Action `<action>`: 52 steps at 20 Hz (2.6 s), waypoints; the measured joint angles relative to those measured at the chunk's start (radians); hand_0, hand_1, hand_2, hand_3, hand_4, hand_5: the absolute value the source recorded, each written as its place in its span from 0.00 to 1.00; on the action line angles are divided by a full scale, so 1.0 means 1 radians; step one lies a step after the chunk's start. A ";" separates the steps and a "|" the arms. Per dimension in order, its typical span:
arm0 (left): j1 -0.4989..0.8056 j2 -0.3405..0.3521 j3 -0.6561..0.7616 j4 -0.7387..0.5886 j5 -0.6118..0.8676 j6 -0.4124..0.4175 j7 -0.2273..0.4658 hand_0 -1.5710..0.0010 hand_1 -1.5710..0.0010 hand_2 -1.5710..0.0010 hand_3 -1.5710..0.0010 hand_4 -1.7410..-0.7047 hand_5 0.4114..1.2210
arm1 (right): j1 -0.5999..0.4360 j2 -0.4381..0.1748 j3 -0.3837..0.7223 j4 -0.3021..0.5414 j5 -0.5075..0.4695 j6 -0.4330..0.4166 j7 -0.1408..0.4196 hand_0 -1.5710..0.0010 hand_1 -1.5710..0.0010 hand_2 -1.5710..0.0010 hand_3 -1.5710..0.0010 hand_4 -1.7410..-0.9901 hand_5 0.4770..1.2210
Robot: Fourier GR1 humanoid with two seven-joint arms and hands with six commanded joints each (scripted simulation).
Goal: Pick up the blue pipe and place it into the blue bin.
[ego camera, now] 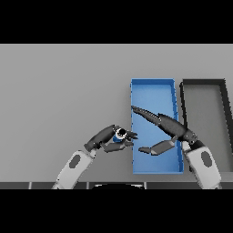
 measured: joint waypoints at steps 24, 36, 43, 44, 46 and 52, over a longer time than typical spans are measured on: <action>0.013 -0.063 0.080 0.030 0.000 -0.120 0.009 0.00 0.00 0.01 0.15 0.04 1.00 | -0.276 0.230 0.210 0.205 -0.066 0.097 0.180 0.16 0.15 0.15 0.22 0.35 0.53; 0.020 -0.085 0.094 0.021 -0.050 -0.132 -0.020 0.08 0.13 0.15 0.33 0.11 1.00 | -0.208 0.308 0.200 0.176 -0.062 0.093 0.156 0.01 0.01 0.01 0.02 0.33 0.97; 0.019 -0.070 0.113 0.021 -0.118 -0.225 -0.019 0.80 0.82 0.82 0.86 0.63 0.71 | -0.199 0.340 0.183 0.147 -0.019 0.083 0.197 0.00 0.00 0.00 0.00 0.32 0.99; 0.023 -0.067 0.119 0.017 -0.114 -0.226 0.015 0.84 0.85 0.86 0.89 0.66 0.62 | -0.201 0.346 0.176 0.151 -0.027 0.086 0.193 0.00 0.00 0.00 0.00 0.32 0.99; 0.012 -0.076 0.124 0.028 -0.112 -0.224 0.075 0.90 0.91 0.91 0.93 0.70 0.46 | -0.208 0.357 0.170 0.147 -0.025 0.093 0.177 0.00 0.00 0.00 0.00 0.32 1.00; 0.023 -0.086 0.141 0.032 -0.097 -0.210 0.120 0.97 0.98 0.98 0.98 0.75 0.18 | -0.191 0.376 0.153 0.159 0.004 0.110 0.143 0.00 0.00 0.00 0.00 0.32 1.00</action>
